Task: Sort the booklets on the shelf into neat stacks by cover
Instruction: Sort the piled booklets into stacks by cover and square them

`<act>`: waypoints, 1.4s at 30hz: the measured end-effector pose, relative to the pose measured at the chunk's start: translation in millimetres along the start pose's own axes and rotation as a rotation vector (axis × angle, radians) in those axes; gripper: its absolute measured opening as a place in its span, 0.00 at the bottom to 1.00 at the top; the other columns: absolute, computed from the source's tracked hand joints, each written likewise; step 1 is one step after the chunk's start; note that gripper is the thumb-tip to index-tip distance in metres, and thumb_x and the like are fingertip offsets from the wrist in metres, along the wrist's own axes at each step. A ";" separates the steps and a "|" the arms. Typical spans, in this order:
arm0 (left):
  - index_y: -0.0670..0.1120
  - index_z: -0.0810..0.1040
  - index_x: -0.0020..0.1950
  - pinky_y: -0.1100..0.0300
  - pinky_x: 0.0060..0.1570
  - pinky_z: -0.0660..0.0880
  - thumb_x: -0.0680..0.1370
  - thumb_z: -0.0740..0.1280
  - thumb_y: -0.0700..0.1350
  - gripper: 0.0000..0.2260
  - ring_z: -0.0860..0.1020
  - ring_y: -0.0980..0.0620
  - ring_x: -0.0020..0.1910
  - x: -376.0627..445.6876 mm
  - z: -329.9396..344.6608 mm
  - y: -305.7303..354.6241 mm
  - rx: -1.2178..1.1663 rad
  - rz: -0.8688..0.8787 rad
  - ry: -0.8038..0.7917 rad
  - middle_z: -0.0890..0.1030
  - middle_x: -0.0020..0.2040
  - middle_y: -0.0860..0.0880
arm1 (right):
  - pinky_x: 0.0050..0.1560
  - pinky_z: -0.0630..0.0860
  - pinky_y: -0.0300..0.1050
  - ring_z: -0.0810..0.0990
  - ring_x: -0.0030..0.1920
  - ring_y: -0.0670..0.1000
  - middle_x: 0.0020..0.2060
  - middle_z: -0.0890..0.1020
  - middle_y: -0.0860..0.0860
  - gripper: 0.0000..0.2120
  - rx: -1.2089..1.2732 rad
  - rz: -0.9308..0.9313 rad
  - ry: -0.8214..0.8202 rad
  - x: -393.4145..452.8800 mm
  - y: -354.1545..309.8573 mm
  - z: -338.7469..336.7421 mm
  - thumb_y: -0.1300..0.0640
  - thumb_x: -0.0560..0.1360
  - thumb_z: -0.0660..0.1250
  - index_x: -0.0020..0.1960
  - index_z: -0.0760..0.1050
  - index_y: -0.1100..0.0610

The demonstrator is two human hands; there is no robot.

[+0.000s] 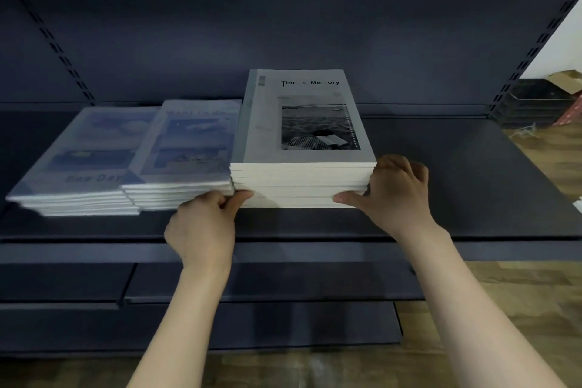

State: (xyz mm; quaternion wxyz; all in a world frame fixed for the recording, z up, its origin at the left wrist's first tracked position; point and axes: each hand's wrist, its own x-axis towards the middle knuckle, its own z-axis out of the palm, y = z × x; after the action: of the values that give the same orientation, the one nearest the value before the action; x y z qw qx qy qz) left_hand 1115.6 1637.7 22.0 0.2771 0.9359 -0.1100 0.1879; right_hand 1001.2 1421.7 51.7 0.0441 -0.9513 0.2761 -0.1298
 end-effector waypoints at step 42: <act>0.43 0.69 0.68 0.45 0.70 0.51 0.72 0.68 0.57 0.30 0.61 0.43 0.69 13.6 7.5 28.9 0.043 0.635 0.131 0.69 0.69 0.42 | 0.67 0.59 0.55 0.61 0.71 0.55 0.71 0.66 0.51 0.41 0.183 -0.244 0.285 0.8 -0.9 -4.4 0.43 0.67 0.72 0.74 0.59 0.51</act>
State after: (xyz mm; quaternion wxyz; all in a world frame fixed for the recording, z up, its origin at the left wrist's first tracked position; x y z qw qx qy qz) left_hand 1121.1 1608.3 35.5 0.1913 0.8463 -0.3744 0.3270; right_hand 1001.2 1422.0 56.2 0.0747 -0.9417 0.1493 -0.2922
